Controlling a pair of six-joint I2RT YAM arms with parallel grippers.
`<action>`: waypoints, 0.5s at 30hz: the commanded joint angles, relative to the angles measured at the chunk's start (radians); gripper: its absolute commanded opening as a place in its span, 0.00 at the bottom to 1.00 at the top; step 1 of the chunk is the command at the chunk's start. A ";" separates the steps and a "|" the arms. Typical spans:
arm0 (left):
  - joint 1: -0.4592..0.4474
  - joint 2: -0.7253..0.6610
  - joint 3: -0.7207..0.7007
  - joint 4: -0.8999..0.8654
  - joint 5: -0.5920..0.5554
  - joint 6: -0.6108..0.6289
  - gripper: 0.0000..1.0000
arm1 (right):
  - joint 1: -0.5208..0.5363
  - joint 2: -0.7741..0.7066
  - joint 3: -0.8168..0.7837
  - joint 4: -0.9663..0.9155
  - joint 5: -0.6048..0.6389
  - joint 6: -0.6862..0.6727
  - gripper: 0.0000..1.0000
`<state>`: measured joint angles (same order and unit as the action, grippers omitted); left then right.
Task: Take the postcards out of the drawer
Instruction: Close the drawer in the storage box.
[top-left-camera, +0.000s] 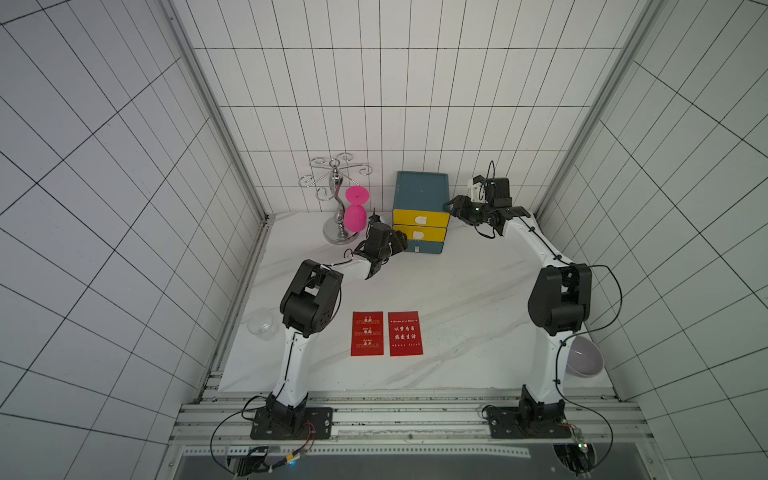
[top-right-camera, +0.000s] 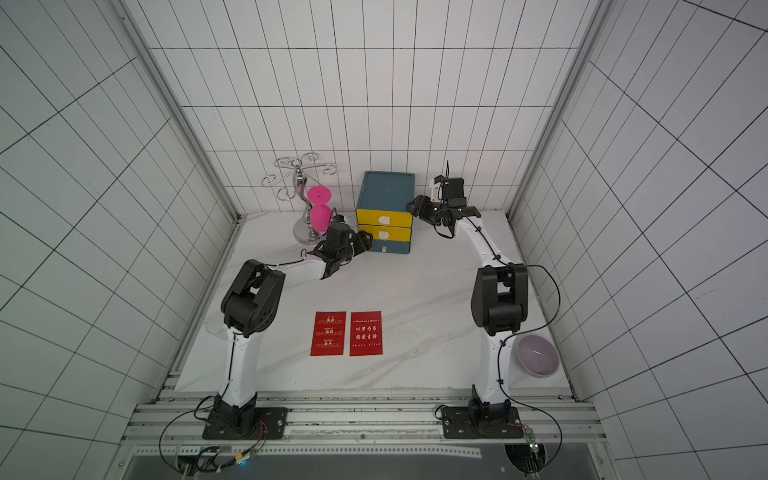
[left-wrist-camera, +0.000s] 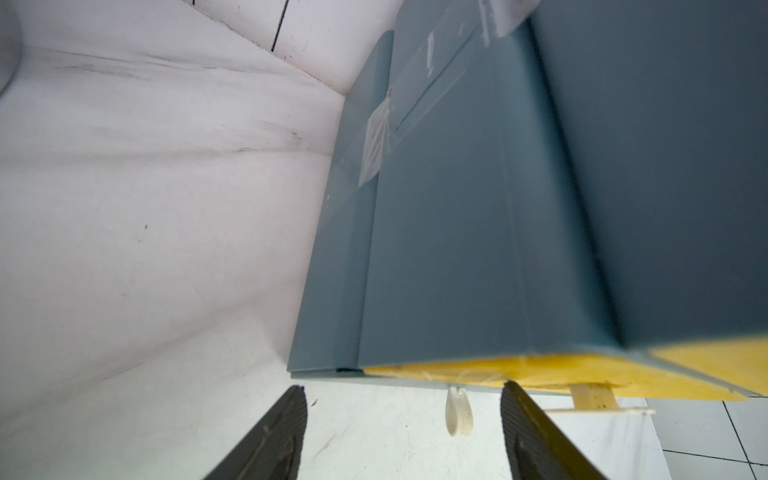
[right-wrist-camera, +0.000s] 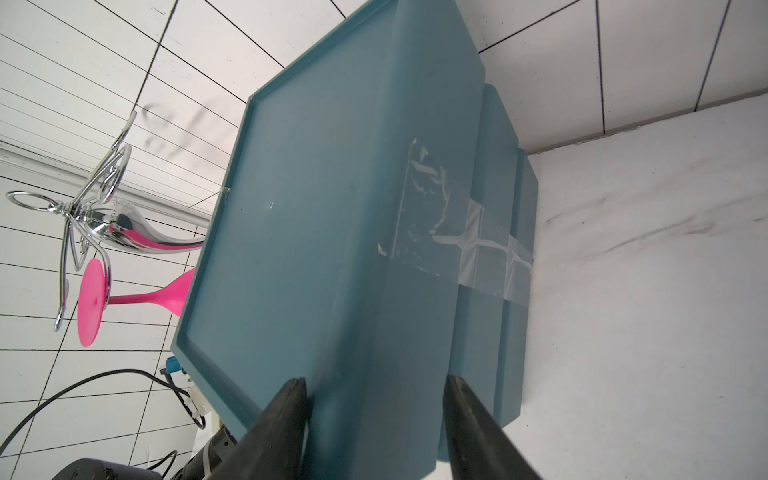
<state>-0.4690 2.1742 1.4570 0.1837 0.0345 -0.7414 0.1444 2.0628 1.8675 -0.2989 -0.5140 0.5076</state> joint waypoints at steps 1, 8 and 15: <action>0.004 -0.091 -0.070 0.038 0.005 0.014 0.73 | 0.001 -0.011 -0.040 -0.122 0.009 -0.005 0.56; 0.012 -0.248 -0.156 -0.034 0.054 0.086 0.75 | -0.027 -0.060 -0.022 -0.051 -0.015 0.070 0.57; 0.053 -0.360 -0.175 -0.112 0.101 0.154 0.75 | -0.055 -0.159 -0.088 0.045 -0.065 0.157 0.58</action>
<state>-0.4324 1.8561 1.2984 0.1207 0.1112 -0.6487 0.1032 1.9892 1.8378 -0.3054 -0.5461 0.6163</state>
